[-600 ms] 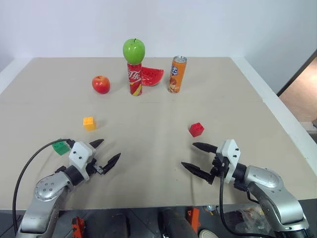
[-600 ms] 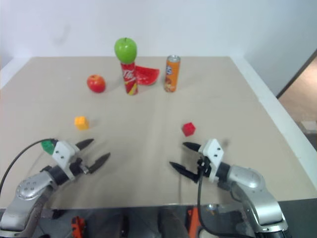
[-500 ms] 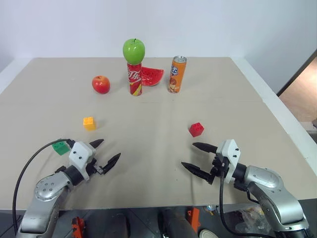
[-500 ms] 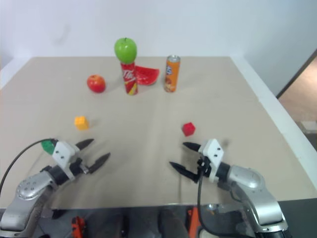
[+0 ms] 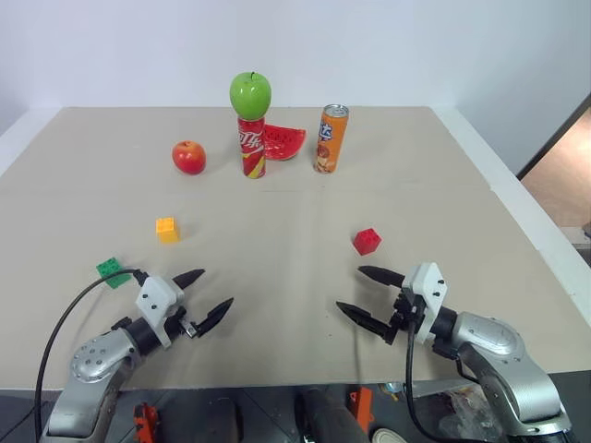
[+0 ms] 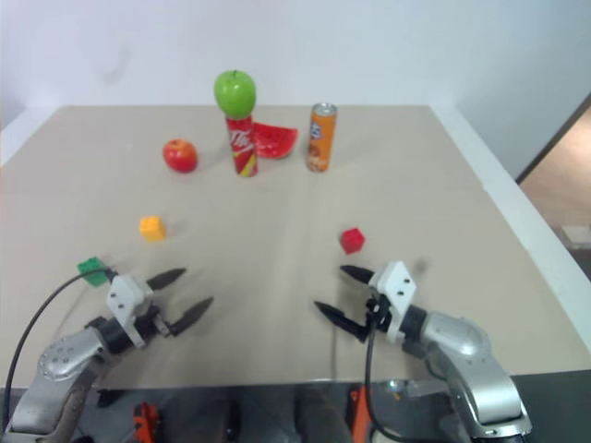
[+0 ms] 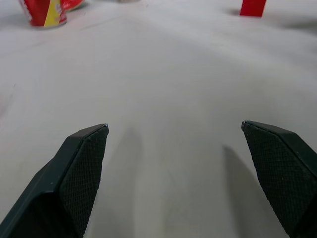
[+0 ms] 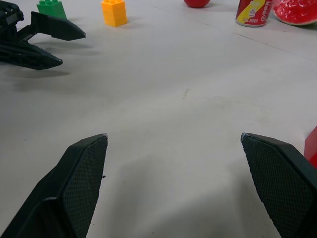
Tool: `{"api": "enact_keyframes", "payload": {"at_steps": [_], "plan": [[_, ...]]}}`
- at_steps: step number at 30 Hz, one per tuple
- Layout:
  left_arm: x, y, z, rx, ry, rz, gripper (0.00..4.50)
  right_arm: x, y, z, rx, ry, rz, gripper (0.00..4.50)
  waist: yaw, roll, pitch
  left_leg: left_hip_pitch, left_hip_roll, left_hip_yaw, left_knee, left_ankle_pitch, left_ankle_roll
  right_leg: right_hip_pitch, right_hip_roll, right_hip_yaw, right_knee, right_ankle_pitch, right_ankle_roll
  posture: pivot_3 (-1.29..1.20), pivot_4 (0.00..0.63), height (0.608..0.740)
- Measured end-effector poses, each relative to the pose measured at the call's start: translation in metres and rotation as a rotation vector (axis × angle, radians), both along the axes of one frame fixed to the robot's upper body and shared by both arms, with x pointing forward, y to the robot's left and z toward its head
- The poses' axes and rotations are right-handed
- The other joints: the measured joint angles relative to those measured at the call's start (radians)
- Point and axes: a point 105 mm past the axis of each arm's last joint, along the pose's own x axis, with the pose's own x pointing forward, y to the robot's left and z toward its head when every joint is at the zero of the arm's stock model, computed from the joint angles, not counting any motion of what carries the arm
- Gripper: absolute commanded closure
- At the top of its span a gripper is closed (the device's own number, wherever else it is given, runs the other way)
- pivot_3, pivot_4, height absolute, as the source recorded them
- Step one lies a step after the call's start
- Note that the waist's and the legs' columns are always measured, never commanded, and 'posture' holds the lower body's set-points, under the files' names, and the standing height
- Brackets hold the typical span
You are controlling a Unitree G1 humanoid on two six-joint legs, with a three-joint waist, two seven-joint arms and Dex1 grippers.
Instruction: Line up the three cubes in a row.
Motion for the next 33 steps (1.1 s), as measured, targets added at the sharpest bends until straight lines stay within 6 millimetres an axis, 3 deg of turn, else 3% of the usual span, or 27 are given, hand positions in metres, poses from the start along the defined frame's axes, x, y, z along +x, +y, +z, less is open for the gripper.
{"api": "enact_keyframes", "payload": {"at_steps": [7, 11, 12, 13, 15, 17, 23, 33], "plan": [[-0.005, -0.009, 0.013, 0.028, -0.008, -0.137, 0.03, -0.001, 0.004, -0.001, 0.007, -0.007, -0.003, 0.0, 0.0, 0.0, 0.0, 0.0, 0.0, 0.0, 0.0, 0.0, 0.0, 0.0, 0.0, 0.0, 0.0, 0.0, 0.0, 0.0, 0.15, 0.74], [-0.016, -0.021, 0.01, 0.051, 0.043, -0.258, 0.03, 0.006, 0.007, 0.006, 0.046, -0.04, -0.04, 0.0, -0.002, 0.0, 0.0, 0.0, 0.0, 0.001, 0.0, 0.0, 0.0, 0.0, 0.0, 0.001, 0.0, 0.0, 0.0, 0.0, 0.15, 0.74], [-0.019, -0.024, 0.009, 0.059, 0.056, -0.287, 0.03, 0.011, 0.007, 0.011, 0.062, -0.063, -0.063, 0.0, -0.002, 0.0, 0.0, 0.0, 0.0, 0.001, 0.0, 0.0, 0.0, 0.0, 0.0, 0.001, 0.0, 0.0, 0.0, 0.0, 0.15, 0.74], [-0.028, -0.029, 0.005, 0.106, 0.104, -0.375, 0.03, 0.032, 0.006, 0.038, 0.126, -0.158, -0.154, 0.0, -0.006, 0.0, 0.001, 0.0, 0.001, 0.002, 0.001, 0.0, 0.0, -0.001, 0.001, 0.001, 0.0, 0.002, -0.001, 0.0, 0.15, 0.74], [-0.031, -0.035, 0.007, 0.119, 0.113, -0.432, 0.03, 0.053, -0.004, 0.065, 0.154, -0.248, -0.259, 0.0, -0.004, 0.002, 0.001, 0.0, 0.0, 0.002, 0.001, 0.001, 0.001, -0.001, 0.001, 0.002, 0.0, 0.003, 0.0, 0.0, 0.15, 0.74], [-0.029, -0.035, 0.009, 0.134, 0.13, -0.458, 0.03, 0.071, -0.014, 0.078, 0.165, -0.282, -0.367, 0.0, -0.001, 0.0, 0.0, 0.0, 0.001, 0.0, 0.001, 0.001, 0.001, -0.001, 0.002, 0.001, 0.0, 0.002, -0.001, 0.0, 0.15, 0.74], [-0.023, -0.037, 0.02, 0.116, 0.154, -0.488, 0.03, 0.092, -0.023, 0.046, 0.14, -0.153, -0.49, 0.0, 0.0, 0.0, 0.0, -0.005, 0.001, 0.003, -0.004, 0.0, 0.001, -0.008, 0.002, 0.003, 0.0, 0.002, 0.002, 0.0, 0.15, 0.74], [-0.014, -0.043, 0.038, 0.12, 0.14, -0.502, 0.03, 0.091, -0.023, 0.023, 0.14, -0.037, -0.522, 0.0, -0.001, 0.0, 0.0, -0.01, 0.001, 0.002, -0.005, 0.0, 0.001, -0.014, 0.002, 0.002, 0.002, 0.002, 0.002, 0.0, 0.15, 0.74]]}}
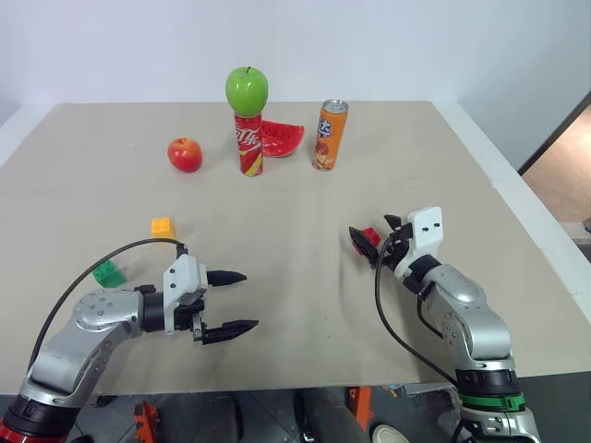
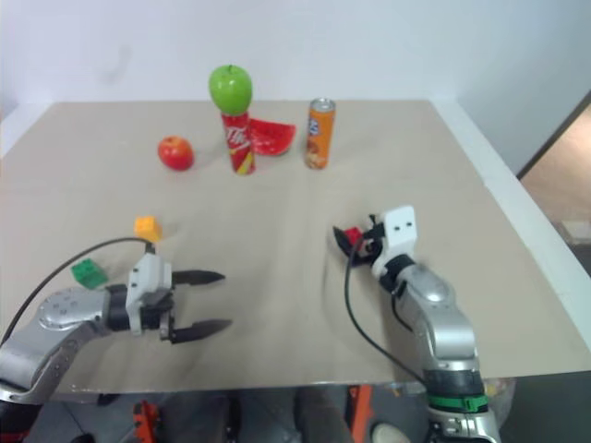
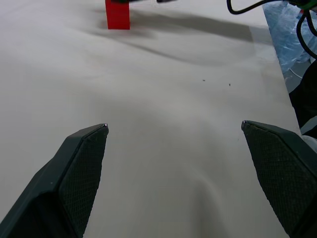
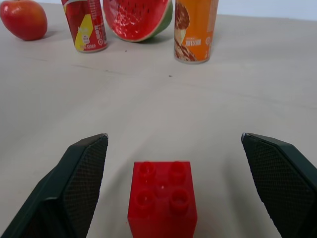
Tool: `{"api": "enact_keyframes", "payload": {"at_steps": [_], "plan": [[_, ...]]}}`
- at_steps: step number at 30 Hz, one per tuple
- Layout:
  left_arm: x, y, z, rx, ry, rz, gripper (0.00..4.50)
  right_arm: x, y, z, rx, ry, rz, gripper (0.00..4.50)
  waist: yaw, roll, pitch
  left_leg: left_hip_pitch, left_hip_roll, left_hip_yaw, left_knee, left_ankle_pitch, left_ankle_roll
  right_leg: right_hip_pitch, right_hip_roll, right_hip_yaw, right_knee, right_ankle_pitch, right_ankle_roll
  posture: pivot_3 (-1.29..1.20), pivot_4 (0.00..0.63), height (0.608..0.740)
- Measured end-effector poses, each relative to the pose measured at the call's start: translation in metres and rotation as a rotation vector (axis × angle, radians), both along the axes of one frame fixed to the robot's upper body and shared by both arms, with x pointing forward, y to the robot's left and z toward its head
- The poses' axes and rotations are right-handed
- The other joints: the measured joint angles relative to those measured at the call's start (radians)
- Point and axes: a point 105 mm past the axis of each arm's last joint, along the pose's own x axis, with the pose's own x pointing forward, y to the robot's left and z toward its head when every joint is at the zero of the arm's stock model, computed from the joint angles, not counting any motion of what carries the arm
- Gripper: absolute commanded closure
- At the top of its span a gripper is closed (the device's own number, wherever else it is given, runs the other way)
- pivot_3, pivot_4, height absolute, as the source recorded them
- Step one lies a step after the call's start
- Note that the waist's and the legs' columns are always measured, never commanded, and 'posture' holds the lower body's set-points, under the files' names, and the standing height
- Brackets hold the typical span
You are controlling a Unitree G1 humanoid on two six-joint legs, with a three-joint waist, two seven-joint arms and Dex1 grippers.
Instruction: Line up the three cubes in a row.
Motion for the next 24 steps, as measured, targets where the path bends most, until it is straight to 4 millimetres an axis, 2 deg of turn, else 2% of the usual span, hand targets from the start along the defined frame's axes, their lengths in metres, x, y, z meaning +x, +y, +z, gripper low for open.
{"api": "enact_keyframes", "payload": {"at_steps": [4, 7, 16, 24], "plan": [[0.003, -0.004, 0.003, -0.023, 0.002, 0.015, 0.03, -0.006, 0.0, -0.014, 0.014, 0.056, 0.0, 0.0, 0.0, 0.0, 0.0, 0.0, 0.0, 0.0, 0.002, 0.0, 0.0, 0.0, 0.0, 0.0, 0.002, 0.0, 0.0, 0.0, 0.15, 0.74], [0.005, -0.006, 0.007, -0.03, -0.003, 0.017, 0.03, -0.007, 0.0, -0.016, 0.014, 0.067, 0.002, 0.0, -0.001, 0.0, 0.0, 0.0, 0.0, 0.0, 0.004, 0.0, 0.0, 0.0, 0.0, 0.0, 0.003, 0.0, 0.001, 0.0, 0.15, 0.74], [0.008, -0.011, 0.014, -0.042, -0.036, 0.027, 0.0, -0.008, 0.002, -0.021, 0.036, 0.098, 0.001, 3.2, -0.001, 0.0, 0.0, 0.0, 0.0, 0.0, 0.006, 0.0, 0.0, 0.0, 0.001, 0.0, 0.005, 0.001, 0.0, 0.0, 0.15, 0.74], [0.009, -0.013, 0.017, -0.051, -0.052, 0.051, 0.0, -0.008, 0.002, -0.02, 0.018, 0.104, 0.019, 3.27, -0.001, 0.0, 0.0, 0.0, 0.0, 0.0, 0.006, 0.0, 0.0, 0.001, 0.001, 0.0, 0.005, 0.001, 0.001, 0.0, 0.15, 0.74]]}}
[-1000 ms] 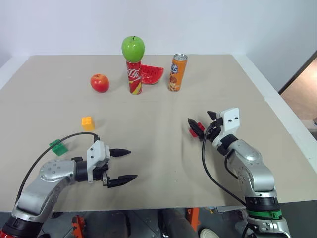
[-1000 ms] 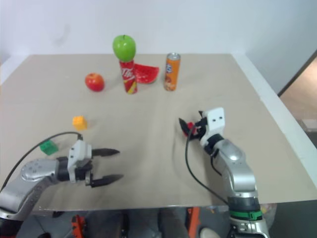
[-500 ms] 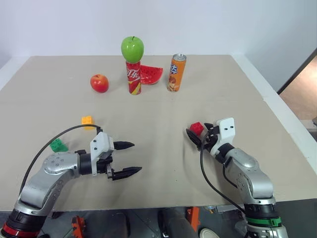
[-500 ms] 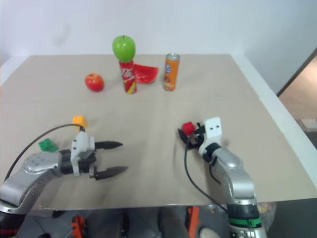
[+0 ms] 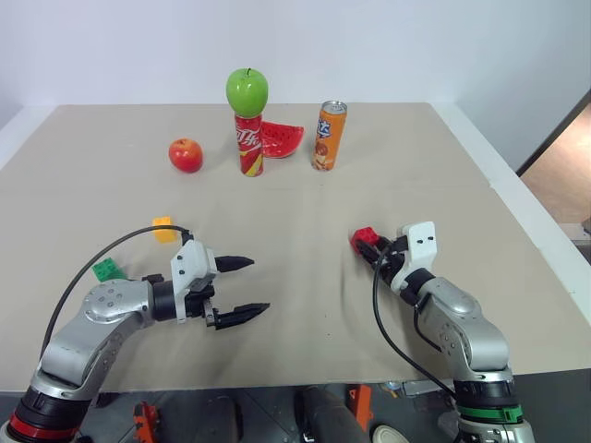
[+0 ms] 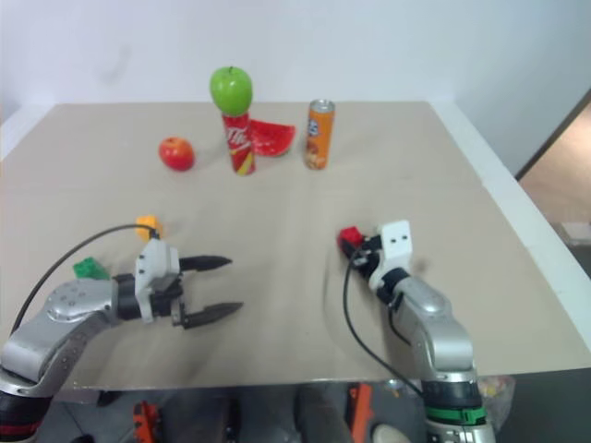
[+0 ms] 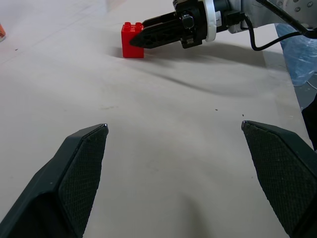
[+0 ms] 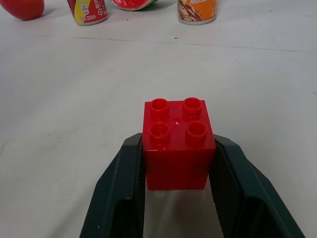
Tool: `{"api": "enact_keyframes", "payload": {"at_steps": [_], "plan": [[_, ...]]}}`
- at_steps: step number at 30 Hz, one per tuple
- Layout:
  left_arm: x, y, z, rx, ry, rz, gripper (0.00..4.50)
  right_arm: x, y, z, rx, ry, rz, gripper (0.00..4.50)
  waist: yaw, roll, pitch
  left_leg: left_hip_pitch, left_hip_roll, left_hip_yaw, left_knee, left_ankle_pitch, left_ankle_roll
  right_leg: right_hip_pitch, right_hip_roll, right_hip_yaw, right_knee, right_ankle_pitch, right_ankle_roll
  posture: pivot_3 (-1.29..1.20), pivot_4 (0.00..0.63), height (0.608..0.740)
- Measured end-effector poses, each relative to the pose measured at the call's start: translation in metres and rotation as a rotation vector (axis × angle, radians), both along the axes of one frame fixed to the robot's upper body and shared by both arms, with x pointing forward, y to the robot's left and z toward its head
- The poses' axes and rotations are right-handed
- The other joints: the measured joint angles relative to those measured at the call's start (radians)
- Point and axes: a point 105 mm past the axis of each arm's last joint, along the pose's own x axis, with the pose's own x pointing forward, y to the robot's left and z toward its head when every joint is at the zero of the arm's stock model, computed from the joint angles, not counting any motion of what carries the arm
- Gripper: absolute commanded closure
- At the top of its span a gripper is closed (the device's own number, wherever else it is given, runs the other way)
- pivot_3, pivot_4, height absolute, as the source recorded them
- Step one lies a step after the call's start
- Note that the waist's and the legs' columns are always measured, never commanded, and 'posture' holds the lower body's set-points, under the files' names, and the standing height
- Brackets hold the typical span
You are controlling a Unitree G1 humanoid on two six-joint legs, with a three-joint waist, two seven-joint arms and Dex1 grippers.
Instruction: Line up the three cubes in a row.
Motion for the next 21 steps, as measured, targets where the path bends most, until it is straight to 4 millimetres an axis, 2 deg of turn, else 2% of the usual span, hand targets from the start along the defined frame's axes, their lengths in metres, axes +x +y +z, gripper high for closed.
{"api": "enact_keyframes", "payload": {"at_steps": [4, 7, 11, 13, 16, 21], "plan": [[0.002, 0.002, 0.0, -0.015, -0.013, 0.064, 0.0, 0.001, 0.013, 0.013, -0.09, -0.021, 0.17, 3.27, -0.004, 0.0, 0.0, 0.0, 0.0, 0.001, 0.001, 0.0, 0.0, 0.0, 0.001, 0.001, 0.0, 0.001, 0.0, 0.0, 0.15, 0.74], [-0.003, 0.011, -0.007, -0.025, 0.008, 0.142, 0.0, 0.004, 0.036, 0.045, -0.159, -0.086, 0.408, 3.27, -0.01, 0.001, 0.0, 0.001, 0.001, 0.002, 0.001, 0.0, 0.001, 0.0, 0.002, 0.002, 0.0, 0.002, 0.0, 0.0, 0.15, 0.74], [-0.015, 0.014, -0.017, -0.023, 0.043, 0.173, 0.0, 0.004, 0.065, 0.073, -0.213, -0.132, 0.696, 3.27, -0.009, 0.0, 0.0, 0.003, 0.002, 0.001, 0.001, 0.0, 0.001, 0.001, 0.003, 0.001, 0.0, 0.002, -0.001, 0.0, 0.15, 0.74], [-0.017, 0.018, -0.018, -0.024, 0.045, 0.199, 0.0, 0.0, 0.08, 0.069, -0.244, -0.099, 0.855, 3.27, -0.003, 0.0, 0.0, 0.003, 0.002, 0.0, 0.001, 0.0, 0.001, 0.002, 0.003, 0.0, 0.0, 0.001, -0.001, 0.0, 0.15, 0.74], [-0.022, 0.023, -0.019, -0.033, 0.056, 0.223, 0.0, -0.005, 0.093, 0.058, -0.27, -0.058, 0.998, 3.27, -0.001, 0.0, 0.0, 0.002, 0.002, 0.001, 0.001, 0.0, 0.001, 0.001, 0.002, 0.0, 0.0, 0.001, -0.002, 0.0, 0.15, 0.74], [-0.029, 0.037, -0.022, -0.037, 0.074, 0.279, 0.0, -0.012, 0.102, 0.042, -0.314, -0.017, 1.149, 3.27, 0.0, 0.0, 0.0, 0.001, 0.002, 0.001, 0.001, 0.0, 0.001, 0.001, 0.001, 0.0, 0.0, 0.001, -0.002, 0.0, 0.15, 0.74]]}}
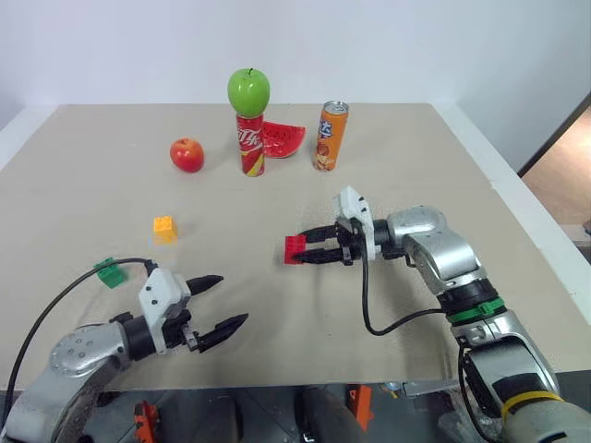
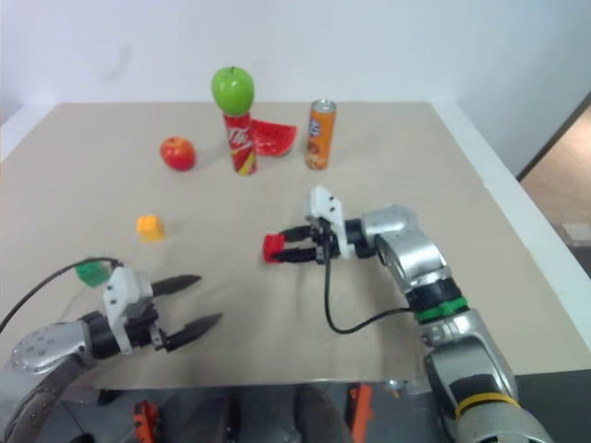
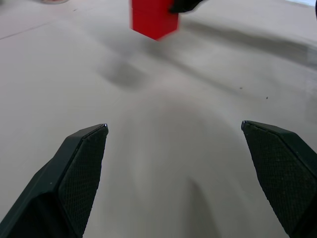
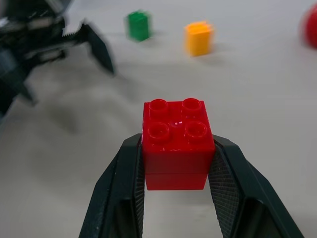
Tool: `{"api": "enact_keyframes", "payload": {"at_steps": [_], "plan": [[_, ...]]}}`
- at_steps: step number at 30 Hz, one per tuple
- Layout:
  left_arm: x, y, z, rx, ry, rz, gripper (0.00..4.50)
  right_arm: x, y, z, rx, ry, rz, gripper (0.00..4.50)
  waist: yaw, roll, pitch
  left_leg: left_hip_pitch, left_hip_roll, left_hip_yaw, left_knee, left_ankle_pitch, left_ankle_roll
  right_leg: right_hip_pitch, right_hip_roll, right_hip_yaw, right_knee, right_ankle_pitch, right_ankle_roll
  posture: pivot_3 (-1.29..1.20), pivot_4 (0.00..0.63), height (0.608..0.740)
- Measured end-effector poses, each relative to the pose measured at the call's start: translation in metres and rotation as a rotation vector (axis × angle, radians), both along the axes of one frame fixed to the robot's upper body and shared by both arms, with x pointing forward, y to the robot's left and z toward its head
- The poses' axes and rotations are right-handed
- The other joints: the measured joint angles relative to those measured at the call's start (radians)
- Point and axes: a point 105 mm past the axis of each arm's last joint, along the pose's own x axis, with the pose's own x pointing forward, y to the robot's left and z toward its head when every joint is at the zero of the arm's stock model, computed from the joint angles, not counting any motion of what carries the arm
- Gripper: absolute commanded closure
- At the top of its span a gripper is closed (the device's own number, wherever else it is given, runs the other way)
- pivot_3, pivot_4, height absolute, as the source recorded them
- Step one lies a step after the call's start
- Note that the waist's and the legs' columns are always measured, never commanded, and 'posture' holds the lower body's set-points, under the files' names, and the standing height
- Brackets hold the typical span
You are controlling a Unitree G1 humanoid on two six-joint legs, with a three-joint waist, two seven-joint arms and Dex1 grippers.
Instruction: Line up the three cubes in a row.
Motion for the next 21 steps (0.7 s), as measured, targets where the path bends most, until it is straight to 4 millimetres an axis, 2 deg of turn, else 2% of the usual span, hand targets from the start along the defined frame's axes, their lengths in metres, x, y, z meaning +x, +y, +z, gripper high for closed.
{"api": "enact_keyframes", "payload": {"at_steps": [3, 8, 21], "plan": [[-0.004, 0.006, 0.001, -0.007, 0.007, 0.017, 0.0, -0.007, 0.006, -0.013, -0.04, 0.009, 0.079, 3.27, 0.0, 0.0, 0.0, 0.0, 0.0, 0.0, 0.0, 0.0, 0.0, 0.0, 0.0, 0.0, 0.0, 0.0, 0.0, 0.0, 0.15, 0.74], [-0.007, 0.004, 0.003, -0.016, 0.004, 0.007, 0.0, -0.009, 0.013, -0.021, -0.043, 0.01, 0.128, 3.27, 0.0, 0.0, 0.0, 0.001, 0.0, 0.0, 0.001, 0.0, 0.0, 0.0, 0.001, 0.0, 0.001, 0.001, -0.001, 0.0, 0.15, 0.74], [-0.005, 0.001, 0.008, 0.002, -0.022, -0.024, 0.0, 0.009, 0.012, -0.028, -0.056, 0.01, 0.098, 3.27, 0.0, 0.0, 0.0, 0.001, 0.001, 0.0, 0.001, 0.0, 0.0, 0.0, 0.001, 0.0, 0.001, 0.001, -0.001, 0.0, 0.15, 0.74]]}}
